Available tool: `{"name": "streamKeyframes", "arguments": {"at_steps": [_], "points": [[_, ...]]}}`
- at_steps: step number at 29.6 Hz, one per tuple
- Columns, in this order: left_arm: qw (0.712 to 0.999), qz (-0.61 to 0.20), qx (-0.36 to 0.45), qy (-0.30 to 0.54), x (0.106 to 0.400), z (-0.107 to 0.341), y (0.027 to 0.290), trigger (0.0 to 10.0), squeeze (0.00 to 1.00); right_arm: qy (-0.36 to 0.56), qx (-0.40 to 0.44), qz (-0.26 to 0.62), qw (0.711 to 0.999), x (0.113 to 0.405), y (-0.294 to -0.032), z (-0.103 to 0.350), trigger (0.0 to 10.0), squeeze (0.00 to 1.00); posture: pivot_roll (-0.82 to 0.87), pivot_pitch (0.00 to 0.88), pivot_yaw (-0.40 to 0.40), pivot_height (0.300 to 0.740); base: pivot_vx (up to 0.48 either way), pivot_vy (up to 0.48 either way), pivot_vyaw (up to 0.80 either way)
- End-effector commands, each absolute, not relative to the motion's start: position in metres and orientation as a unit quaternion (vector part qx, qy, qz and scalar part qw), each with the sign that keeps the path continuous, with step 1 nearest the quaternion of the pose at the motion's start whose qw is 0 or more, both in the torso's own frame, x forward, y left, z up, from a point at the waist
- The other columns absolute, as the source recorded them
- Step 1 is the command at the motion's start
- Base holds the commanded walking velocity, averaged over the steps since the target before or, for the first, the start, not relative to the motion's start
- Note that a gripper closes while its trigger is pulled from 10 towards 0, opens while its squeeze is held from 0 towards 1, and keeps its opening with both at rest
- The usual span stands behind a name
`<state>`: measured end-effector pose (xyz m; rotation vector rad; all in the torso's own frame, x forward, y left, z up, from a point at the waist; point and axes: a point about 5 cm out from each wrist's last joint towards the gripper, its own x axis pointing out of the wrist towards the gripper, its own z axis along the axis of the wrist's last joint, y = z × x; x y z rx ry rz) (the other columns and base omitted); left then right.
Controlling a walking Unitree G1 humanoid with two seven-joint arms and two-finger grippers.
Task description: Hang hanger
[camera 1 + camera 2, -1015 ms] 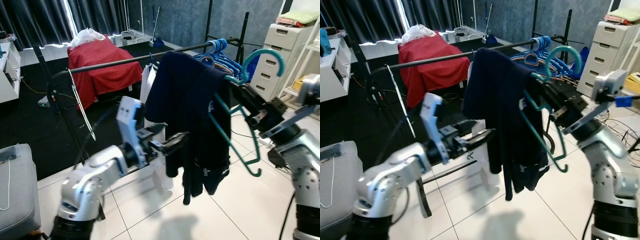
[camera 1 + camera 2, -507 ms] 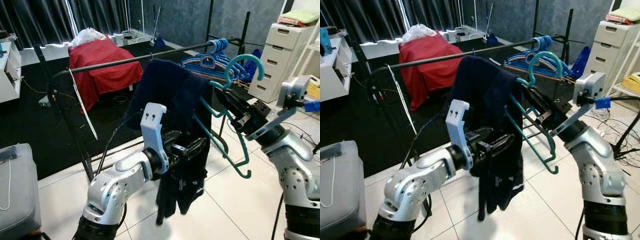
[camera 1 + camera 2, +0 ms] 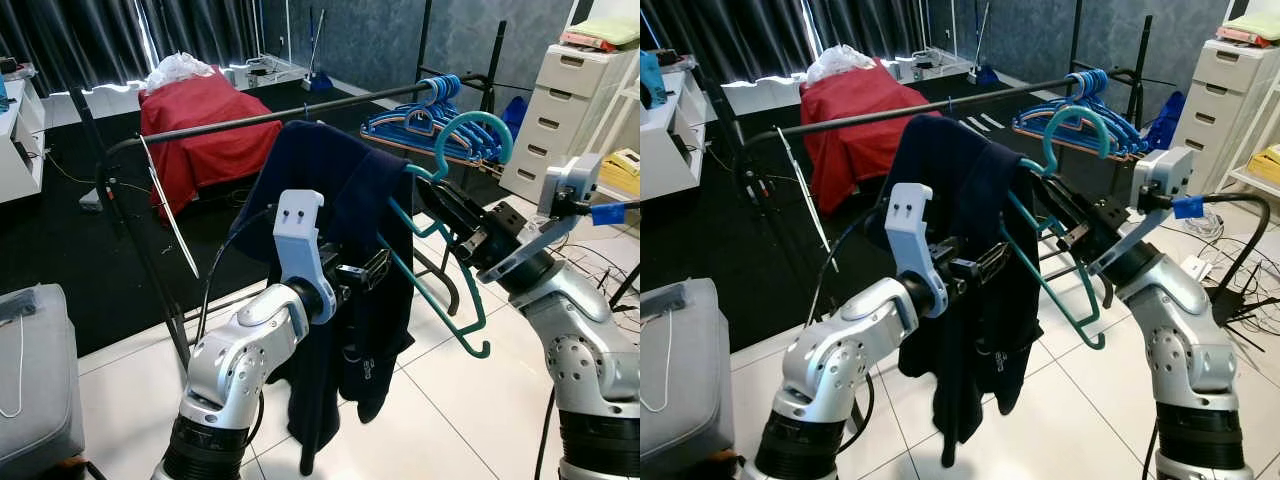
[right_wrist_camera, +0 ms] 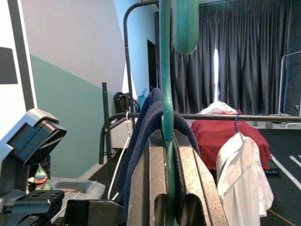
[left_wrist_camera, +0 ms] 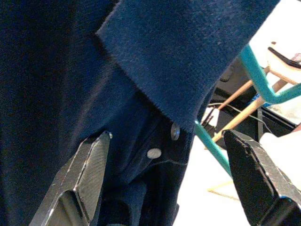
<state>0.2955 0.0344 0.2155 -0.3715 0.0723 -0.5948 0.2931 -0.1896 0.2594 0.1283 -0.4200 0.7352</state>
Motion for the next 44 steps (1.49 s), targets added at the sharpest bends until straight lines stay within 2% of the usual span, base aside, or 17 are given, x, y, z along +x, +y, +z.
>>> {"name": "streamKeyframes", "arguments": {"at_steps": [1,9,13,23,31,38,44], "points": [[0.942,-0.280,-0.183,0.041,0.299,0.214,0.033,10.0,0.00,-0.230,0.051,0.363,0.902,0.288,-0.184,0.268,0.0,0.00,-0.04,0.000,0.057,0.740,0.000,0.000,0.00],[0.941,-0.282,-0.181,0.046,0.298,0.216,0.028,10.0,0.00,-0.198,0.025,0.358,0.912,0.291,-0.177,0.254,0.0,0.00,-0.04,0.000,0.057,0.740,0.000,0.000,0.00],[0.948,-0.259,-0.173,0.067,0.301,0.210,0.027,10.0,0.00,-0.162,-0.003,0.347,0.924,0.297,-0.164,0.237,0.0,0.00,-0.04,0.000,0.056,0.740,0.000,0.000,0.00],[0.951,-0.249,-0.159,0.090,0.301,0.206,0.023,10.0,0.00,-0.147,-0.024,0.327,0.933,0.302,-0.156,0.230,0.0,0.00,-0.05,0.000,0.054,0.740,0.000,0.000,0.00],[0.965,-0.195,-0.118,0.128,0.305,0.184,0.028,10.0,0.00,-0.187,0.038,0.396,0.898,0.287,-0.136,0.245,0.0,0.00,-0.05,0.000,0.056,0.740,0.000,0.000,0.00],[0.979,-0.140,-0.093,0.118,0.313,0.181,0.043,10.0,0.00,-0.193,0.043,0.416,0.888,0.281,-0.131,0.249,0.0,0.00,-0.06,0.000,0.058,0.740,0.000,0.000,0.00],[0.982,-0.126,-0.086,0.111,0.315,0.182,0.047,10.0,0.00,-0.192,0.044,0.419,0.886,0.280,-0.129,0.249,0.0,0.00,-0.06,0.000,0.058,0.740,0.000,0.000,0.00]]}}
